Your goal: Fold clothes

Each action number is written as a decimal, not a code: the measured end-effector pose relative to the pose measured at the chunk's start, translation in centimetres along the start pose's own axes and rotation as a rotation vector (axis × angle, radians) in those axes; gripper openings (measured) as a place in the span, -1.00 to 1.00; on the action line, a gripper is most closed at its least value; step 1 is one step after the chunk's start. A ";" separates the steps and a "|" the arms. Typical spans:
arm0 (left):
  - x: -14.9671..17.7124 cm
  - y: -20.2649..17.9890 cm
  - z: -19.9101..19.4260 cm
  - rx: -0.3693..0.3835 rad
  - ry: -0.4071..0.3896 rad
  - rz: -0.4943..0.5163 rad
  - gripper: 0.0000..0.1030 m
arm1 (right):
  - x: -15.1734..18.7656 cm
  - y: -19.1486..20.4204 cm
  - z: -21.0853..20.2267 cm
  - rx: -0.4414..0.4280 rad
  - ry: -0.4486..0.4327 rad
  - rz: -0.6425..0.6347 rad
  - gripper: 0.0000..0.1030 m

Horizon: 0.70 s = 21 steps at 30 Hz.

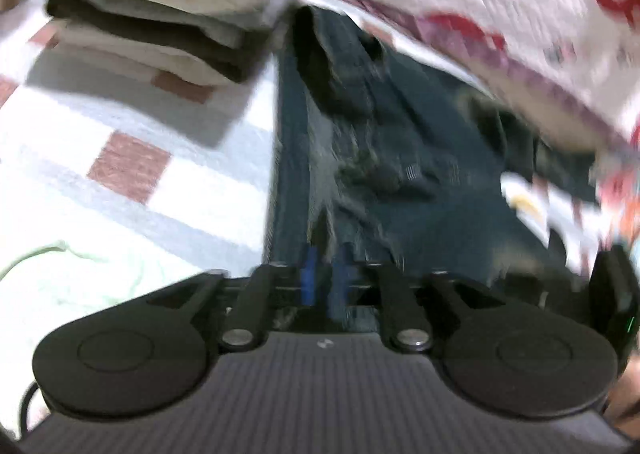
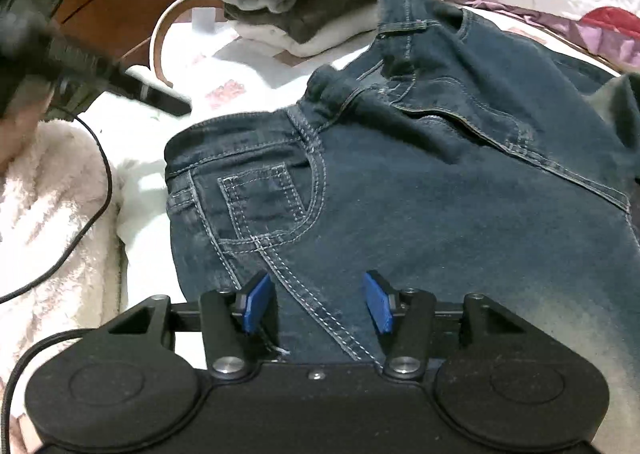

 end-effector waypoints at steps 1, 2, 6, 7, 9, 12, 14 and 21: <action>-0.5 0.2 0.0 -0.006 -0.001 -0.008 -0.22 | -0.2 0.1 -0.1 -0.009 -0.004 0.007 0.11; -0.7 0.2 0.5 -0.016 0.010 -0.005 -0.18 | -0.3 0.2 -0.2 -0.017 -0.008 0.015 0.11; -0.3 -0.3 3.3 -0.016 0.138 0.033 0.05 | -0.9 1.7 -0.9 -0.082 -0.046 0.005 0.11; 0.1 -0.7 4.2 -0.008 0.170 0.056 0.09 | -1.0 2.1 -1.2 -0.099 -0.056 0.001 0.10; 1.4 -1.4 5.4 -0.006 0.228 0.112 0.26 | -1.3 2.9 -1.6 -0.132 -0.075 -0.006 0.11; 2.8 -1.7 6.4 -0.001 0.286 0.139 0.32 | -1.5 4.6 -1.6 -0.139 -0.073 -0.095 0.13; 3.0 -1.7 6.6 0.005 0.295 0.128 0.23 | -1.5 5.2 -1.3 -0.108 -0.069 -0.147 0.15; 2.3 -2.8 2.2 0.158 0.210 0.052 -0.93 | -2.0 6.5 -0.1 0.026 -0.073 -0.296 0.21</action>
Point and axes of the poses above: each gripper's, at about its wrist camera, not at the fingertips, and z roughly the way its jaws point, y to its left, x to its underside, the point moved 8 cm from there along z, roughly the way its jaws point, and after that the axes turned 12 degrees about -z, right-handed, at the moved point
